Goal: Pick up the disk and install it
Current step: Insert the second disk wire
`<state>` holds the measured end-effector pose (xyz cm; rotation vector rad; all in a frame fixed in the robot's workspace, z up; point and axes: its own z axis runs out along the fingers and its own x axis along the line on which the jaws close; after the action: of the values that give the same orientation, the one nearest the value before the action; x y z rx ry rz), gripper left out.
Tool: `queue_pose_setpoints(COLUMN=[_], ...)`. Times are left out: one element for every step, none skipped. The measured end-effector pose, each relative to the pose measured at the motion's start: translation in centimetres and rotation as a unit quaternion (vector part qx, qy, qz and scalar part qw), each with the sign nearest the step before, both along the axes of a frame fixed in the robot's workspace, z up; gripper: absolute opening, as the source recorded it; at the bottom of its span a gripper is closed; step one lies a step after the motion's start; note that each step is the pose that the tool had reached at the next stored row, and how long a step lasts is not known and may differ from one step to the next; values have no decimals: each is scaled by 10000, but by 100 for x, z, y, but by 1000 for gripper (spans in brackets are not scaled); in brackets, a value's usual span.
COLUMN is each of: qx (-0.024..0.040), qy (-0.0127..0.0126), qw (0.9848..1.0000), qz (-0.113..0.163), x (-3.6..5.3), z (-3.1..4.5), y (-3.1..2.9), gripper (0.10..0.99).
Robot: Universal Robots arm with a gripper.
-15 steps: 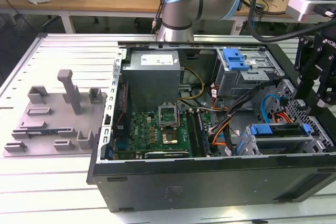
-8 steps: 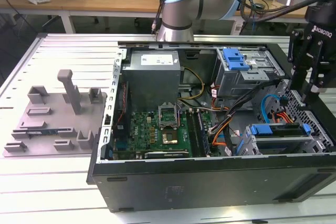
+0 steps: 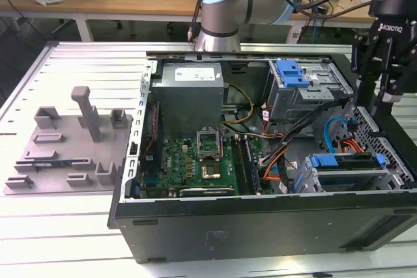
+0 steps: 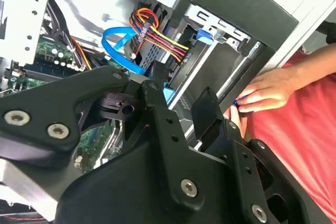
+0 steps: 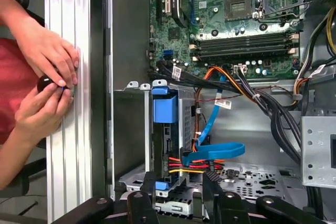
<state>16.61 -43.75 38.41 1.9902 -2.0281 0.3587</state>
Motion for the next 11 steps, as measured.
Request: queue_pose_setpoints(qx=[0, -1, -1, 0, 1, 1, 0, 0, 0, 0, 0], qy=[0, 0, 0, 0, 0, 0, 0, 0, 0, 0, 0], qw=[10000, 10000, 10000, 10000, 10000, 10000, 10000, 10000, 10000, 10000, 9999], qz=[1, 1, 1, 2, 2, 2, -11, -48, -72, -99, -145], x=[-3, -6, -11, -20, -28, -36, -51, -54, -56, -58, -59], z=[-12, -18, -23, -30, -35, -42, -58, -72, -77, -83, -92], y=[0, 0, 0, -1, -1, -1, -1, -1, -1, -1, -1], gripper=[482, 482, 482, 482, 482, 482, 482, 482, 482, 482, 482])
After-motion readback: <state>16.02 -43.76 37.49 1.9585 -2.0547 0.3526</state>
